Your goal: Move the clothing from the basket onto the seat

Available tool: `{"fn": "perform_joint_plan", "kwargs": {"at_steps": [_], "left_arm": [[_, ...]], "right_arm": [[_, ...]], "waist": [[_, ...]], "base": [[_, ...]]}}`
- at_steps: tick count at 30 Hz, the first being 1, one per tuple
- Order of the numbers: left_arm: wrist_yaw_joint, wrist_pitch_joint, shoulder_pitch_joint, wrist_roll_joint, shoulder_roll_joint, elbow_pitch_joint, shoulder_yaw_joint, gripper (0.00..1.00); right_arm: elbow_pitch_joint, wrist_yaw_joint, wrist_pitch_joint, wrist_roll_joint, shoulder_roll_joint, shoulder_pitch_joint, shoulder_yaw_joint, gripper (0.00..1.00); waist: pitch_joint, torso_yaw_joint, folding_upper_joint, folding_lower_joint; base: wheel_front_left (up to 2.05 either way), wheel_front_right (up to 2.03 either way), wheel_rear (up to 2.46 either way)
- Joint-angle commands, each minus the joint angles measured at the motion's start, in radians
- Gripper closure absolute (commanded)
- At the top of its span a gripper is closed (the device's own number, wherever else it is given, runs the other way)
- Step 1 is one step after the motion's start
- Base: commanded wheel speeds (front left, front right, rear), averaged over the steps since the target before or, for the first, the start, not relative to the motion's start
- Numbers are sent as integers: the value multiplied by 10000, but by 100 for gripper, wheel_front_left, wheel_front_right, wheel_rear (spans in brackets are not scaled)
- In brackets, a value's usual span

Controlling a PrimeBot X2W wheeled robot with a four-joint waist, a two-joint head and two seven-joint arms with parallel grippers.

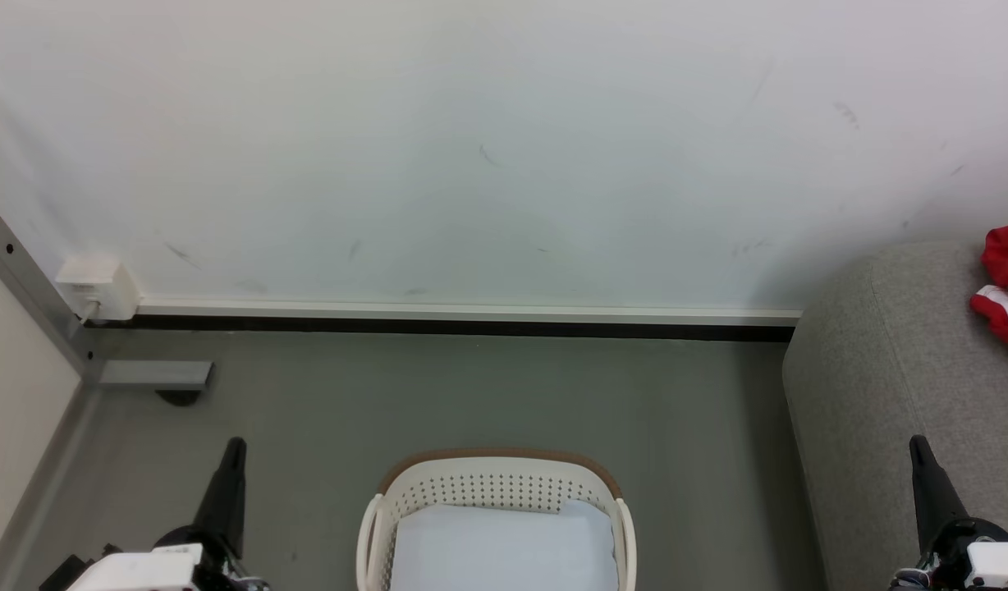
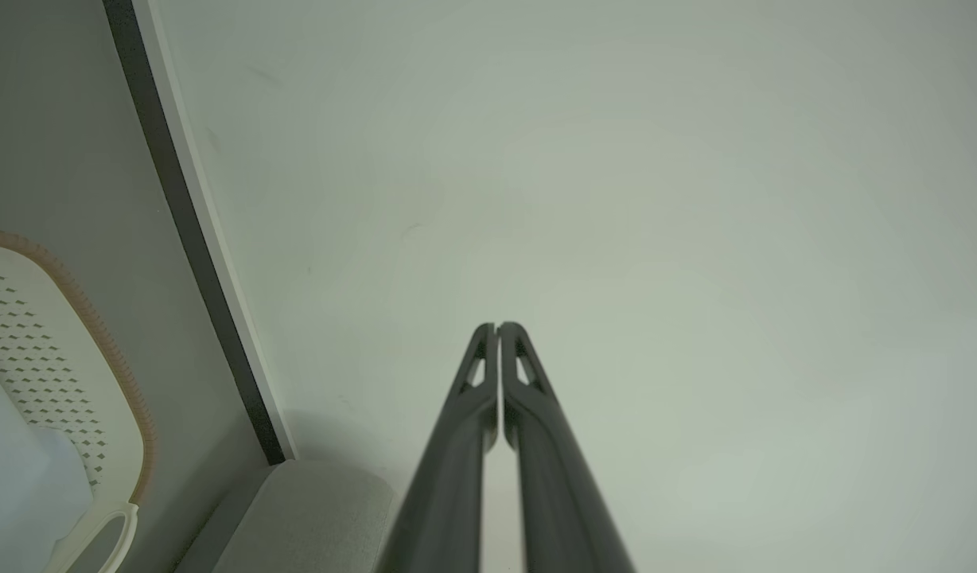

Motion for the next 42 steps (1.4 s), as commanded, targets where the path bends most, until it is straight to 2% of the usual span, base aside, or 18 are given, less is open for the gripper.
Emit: {"fn": "perform_joint_plan", "kwargs": {"at_steps": [1, 42], "left_arm": [[-67, 36, -71, -137, 70, -30, 31, 100], [-68, 35, -70, -139, 70, -30, 29, 100]], "right_arm": [[29, -21, 29, 20, -74, -122, -34, 100], [29, -21, 28, 21, -74, -121, -32, 100]], "waist": [[0, 0, -1, -1], [0, 0, -1, -1]], "base": [[0, 0, 0], [0, 0, 0]]}}
